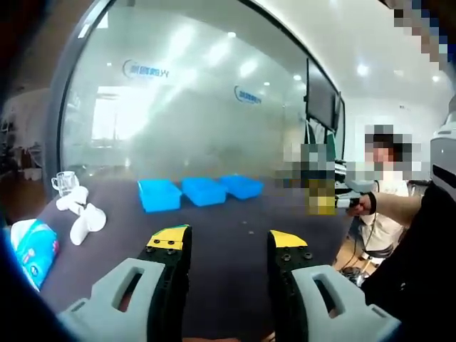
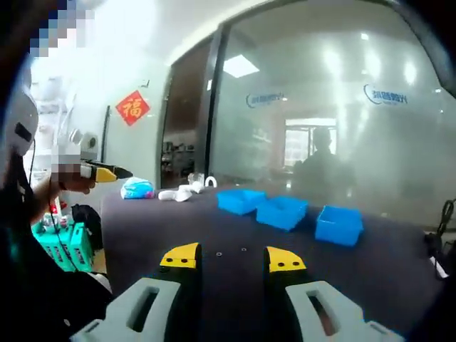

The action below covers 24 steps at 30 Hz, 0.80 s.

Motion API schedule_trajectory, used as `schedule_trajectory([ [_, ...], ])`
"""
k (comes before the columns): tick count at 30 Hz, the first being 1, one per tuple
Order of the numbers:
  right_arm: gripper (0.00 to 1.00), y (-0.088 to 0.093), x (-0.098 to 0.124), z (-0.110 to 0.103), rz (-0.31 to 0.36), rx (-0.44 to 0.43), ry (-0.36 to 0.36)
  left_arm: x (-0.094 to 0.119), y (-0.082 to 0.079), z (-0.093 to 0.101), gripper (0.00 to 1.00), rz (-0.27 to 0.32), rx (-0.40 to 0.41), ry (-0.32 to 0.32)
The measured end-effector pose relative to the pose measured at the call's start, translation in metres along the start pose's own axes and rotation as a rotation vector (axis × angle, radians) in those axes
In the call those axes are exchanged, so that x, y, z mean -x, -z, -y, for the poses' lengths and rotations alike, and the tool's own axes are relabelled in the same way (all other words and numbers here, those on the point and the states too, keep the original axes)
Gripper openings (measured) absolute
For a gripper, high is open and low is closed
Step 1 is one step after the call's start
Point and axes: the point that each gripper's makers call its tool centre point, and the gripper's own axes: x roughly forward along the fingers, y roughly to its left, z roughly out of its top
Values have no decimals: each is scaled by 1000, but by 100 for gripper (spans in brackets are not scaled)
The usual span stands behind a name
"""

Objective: Sort the screws, nuts, and washers into the corresponding bins

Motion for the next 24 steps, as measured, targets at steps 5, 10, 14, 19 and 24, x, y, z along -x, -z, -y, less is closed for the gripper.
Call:
schedule_trajectory([
  [5, 30, 7, -1, -2, -65, 17, -38, 2, 0, 0, 42, -1, -4, -2],
  [10, 30, 10, 0, -20, -104, 44, -141, 3, 1, 2, 42, -4, -5, 3],
  [14, 30, 12, 2, -39, -123, 77, -221, 3, 3, 3, 42, -9, -5, 10],
  [19, 30, 14, 1, -40, -145, 87, -228, 2, 5, 5, 42, -21, -10, 23],
  [24, 30, 9, -2, -32, -166, 97, -217, 2, 10, 5, 42, -36, -13, 30],
])
